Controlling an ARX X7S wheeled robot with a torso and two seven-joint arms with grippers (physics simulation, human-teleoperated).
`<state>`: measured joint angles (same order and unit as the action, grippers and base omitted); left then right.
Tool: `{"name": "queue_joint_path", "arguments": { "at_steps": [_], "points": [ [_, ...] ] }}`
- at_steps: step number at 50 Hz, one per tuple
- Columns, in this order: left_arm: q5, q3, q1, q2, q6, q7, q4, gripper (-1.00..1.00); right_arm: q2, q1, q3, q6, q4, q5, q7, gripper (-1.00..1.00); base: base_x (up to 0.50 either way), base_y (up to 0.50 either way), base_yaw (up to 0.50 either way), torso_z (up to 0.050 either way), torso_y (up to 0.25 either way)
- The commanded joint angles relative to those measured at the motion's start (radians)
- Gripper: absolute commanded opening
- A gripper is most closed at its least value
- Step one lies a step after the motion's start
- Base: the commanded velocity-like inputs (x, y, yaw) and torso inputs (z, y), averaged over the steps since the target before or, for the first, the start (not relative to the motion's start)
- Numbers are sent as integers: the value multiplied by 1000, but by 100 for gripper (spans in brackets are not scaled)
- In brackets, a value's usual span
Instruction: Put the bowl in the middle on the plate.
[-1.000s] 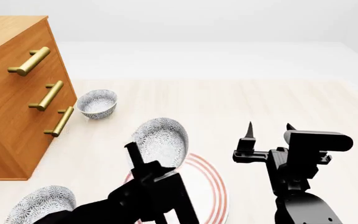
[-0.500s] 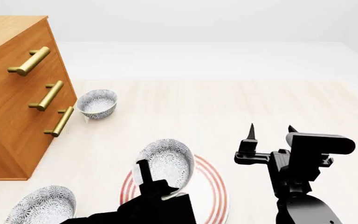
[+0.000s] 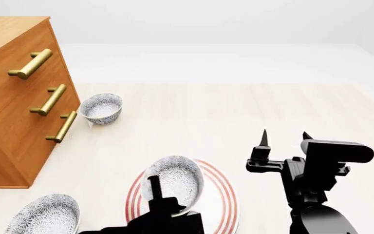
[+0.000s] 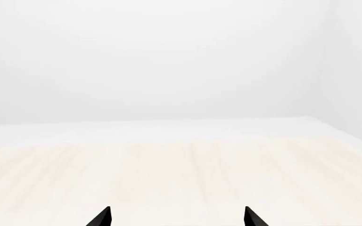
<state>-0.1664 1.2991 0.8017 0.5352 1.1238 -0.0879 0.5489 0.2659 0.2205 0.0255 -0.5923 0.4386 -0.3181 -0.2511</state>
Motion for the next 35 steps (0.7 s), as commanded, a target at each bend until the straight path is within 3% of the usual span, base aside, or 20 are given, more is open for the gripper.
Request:
{"name": "queue_joint_path", "arguments": {
  "at_steps": [1, 33, 34, 35],
  "points": [
    [36, 39, 13, -17, -20, -6, -43, -100, 3, -6, -2, 10, -4, -5, -3, 100, 0, 0, 0, 0, 0],
    [19, 92, 38, -39, -8, -67, -95, -100, 10, -16, 2, 21, -5, -16, -15, 100, 0, 0, 0, 0, 0],
    [22, 96, 41, -40, -3, -66, -94, 100, 10, -16, 3, 21, -6, -15, -15, 100, 0, 0, 0, 0, 0],
    [17, 95, 44, -37, 5, -72, -81, 100, 10, -15, 5, 21, -5, -15, -15, 100, 0, 0, 0, 0, 0]
  ]
}}
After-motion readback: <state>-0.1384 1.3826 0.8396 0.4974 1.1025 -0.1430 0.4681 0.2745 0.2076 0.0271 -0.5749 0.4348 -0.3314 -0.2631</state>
